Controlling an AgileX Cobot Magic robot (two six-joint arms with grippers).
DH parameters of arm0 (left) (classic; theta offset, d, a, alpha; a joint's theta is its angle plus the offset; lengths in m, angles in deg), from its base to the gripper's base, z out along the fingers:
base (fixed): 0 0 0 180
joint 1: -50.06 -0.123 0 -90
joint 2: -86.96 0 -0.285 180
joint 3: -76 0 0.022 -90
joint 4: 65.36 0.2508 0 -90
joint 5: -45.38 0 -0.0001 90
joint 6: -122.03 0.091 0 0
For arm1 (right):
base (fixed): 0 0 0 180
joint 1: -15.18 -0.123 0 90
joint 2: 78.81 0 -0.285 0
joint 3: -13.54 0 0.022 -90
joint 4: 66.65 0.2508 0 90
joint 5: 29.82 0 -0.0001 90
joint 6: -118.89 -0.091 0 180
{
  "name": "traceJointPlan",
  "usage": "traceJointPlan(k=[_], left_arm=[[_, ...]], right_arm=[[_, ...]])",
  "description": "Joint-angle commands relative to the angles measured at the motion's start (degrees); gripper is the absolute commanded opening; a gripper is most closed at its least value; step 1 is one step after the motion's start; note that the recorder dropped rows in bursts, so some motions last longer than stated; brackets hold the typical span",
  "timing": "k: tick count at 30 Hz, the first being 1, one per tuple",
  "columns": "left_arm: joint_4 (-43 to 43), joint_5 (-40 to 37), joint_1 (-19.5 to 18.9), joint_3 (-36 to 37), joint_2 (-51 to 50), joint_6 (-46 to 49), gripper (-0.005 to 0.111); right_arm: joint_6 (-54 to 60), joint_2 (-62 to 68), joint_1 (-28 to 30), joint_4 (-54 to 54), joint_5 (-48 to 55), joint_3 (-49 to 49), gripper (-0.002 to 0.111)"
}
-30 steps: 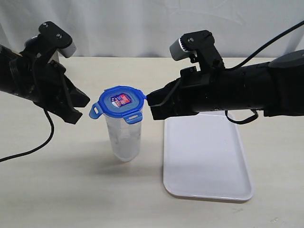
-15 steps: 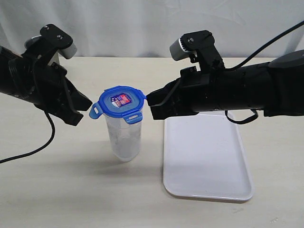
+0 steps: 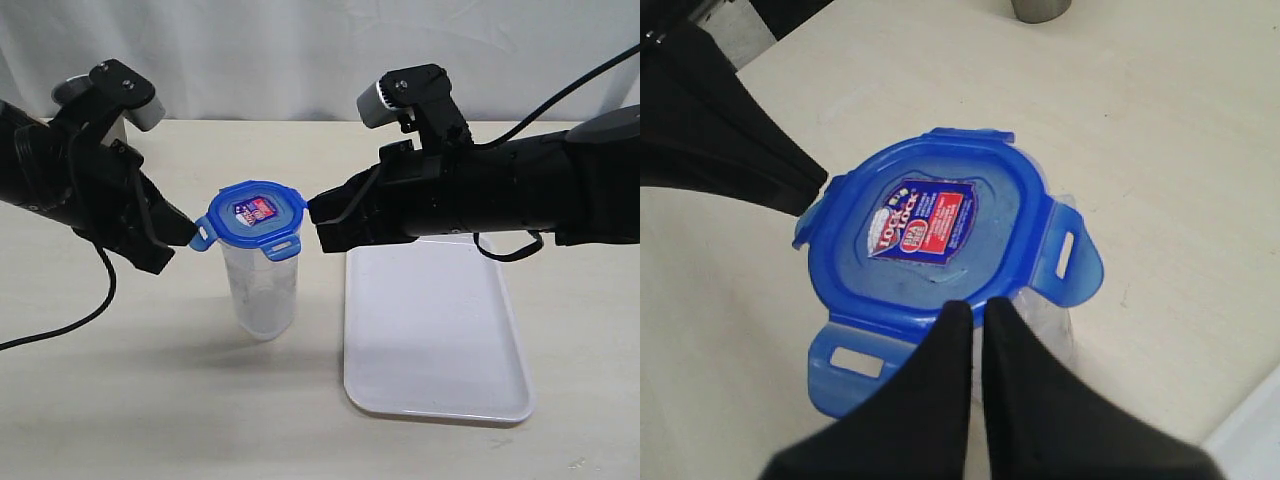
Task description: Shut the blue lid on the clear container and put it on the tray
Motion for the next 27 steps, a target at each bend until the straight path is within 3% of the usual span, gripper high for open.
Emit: traceJointPlan(k=[1,5,14,27], left_arm=[[-0.8,-0.5,0.5,0.1,0.4,0.0,0.0],[-0.5,-0.7,0.5,0.1,0.4,0.1,0.0],[3.3,8.1,0.5,0.1,1.0,-1.9,0.0],[1.6,8.3,0.5,0.1,-1.7,0.3,0.0]], right_arm=[[0.0,-0.3,-0.1,0.1,0.3,0.3,0.004],[0.0,-0.3,-0.1,0.1,0.2,0.3,0.004],[0.0,-0.3,-0.1,-0.3,0.0,0.3,0.004],[0.1,-0.3,-0.1,-0.3,-0.4,0.3,0.004]])
